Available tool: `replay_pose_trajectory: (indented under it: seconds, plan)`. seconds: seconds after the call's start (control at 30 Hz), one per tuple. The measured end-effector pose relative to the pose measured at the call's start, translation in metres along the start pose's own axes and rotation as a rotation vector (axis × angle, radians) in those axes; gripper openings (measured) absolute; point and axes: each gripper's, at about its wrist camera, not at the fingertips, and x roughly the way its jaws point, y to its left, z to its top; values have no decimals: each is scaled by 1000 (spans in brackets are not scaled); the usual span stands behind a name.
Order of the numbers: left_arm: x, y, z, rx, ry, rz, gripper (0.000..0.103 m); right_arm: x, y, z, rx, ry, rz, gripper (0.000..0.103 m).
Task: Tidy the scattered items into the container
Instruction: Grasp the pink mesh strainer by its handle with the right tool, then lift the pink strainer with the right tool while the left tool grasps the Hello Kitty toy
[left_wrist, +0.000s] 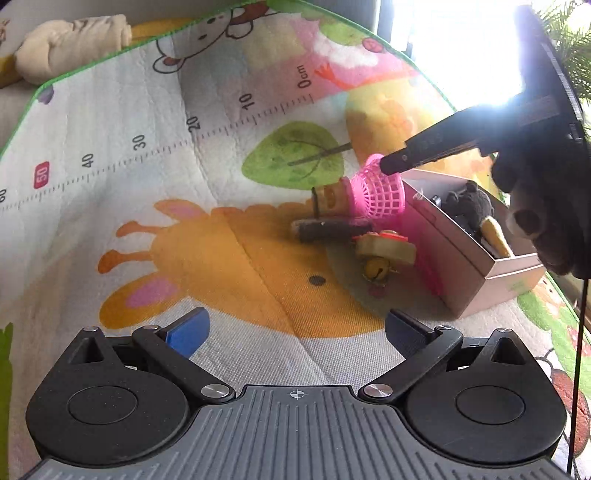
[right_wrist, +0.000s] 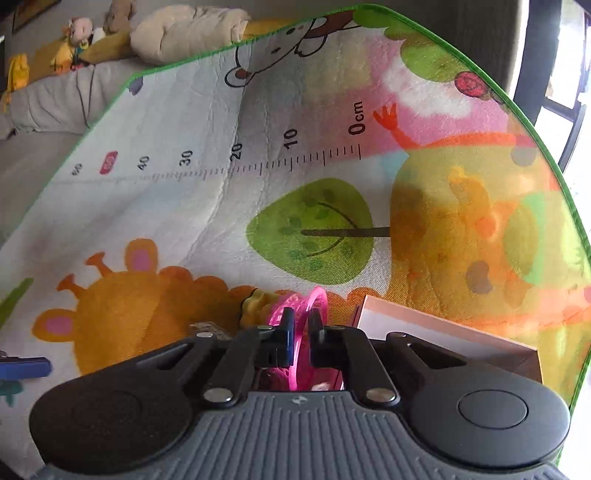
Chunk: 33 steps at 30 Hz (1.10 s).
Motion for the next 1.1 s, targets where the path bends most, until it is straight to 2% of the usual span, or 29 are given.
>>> replay_pose_trajectory:
  seconds: [0.17, 0.3, 0.37, 0.47, 0.63, 0.77, 0.83, 0.97, 1.07, 1.1]
  plan:
    - [-12, -11, -1, 40, -15, -58, 103, -64, -11, -27, 172, -45, 207, 4]
    - [-26, -29, -8, 92, -16, -123, 103, -101, -17, -54, 290, -49, 334, 4]
    - [-35, -38, -13, 117, -11, -160, 103, -114, -21, -73, 359, -45, 385, 4]
    - [-44, -52, -24, 147, 17, -211, 103, -124, -26, -110, 448, -25, 415, 4]
    - [-38, -78, -38, 190, 89, -234, 103, -124, -45, -169, 569, 31, 388, 4]
    - [-29, -99, -42, 217, 126, -224, 103, -128, -66, -198, 613, 28, 328, 5]
    - [-25, -108, -41, 224, 134, -214, 103, -132, -73, -206, 593, 15, 261, 5]
    - [-17, -120, -41, 236, 150, -190, 103, -140, -76, -220, 467, -16, 72, 6]
    - [-13, -130, -41, 264, 167, -171, 103, -141, -80, -230, 451, -24, 29, 18]
    - [-12, -133, -42, 275, 168, -161, 103, -141, -81, -233, 455, -28, 25, 30]
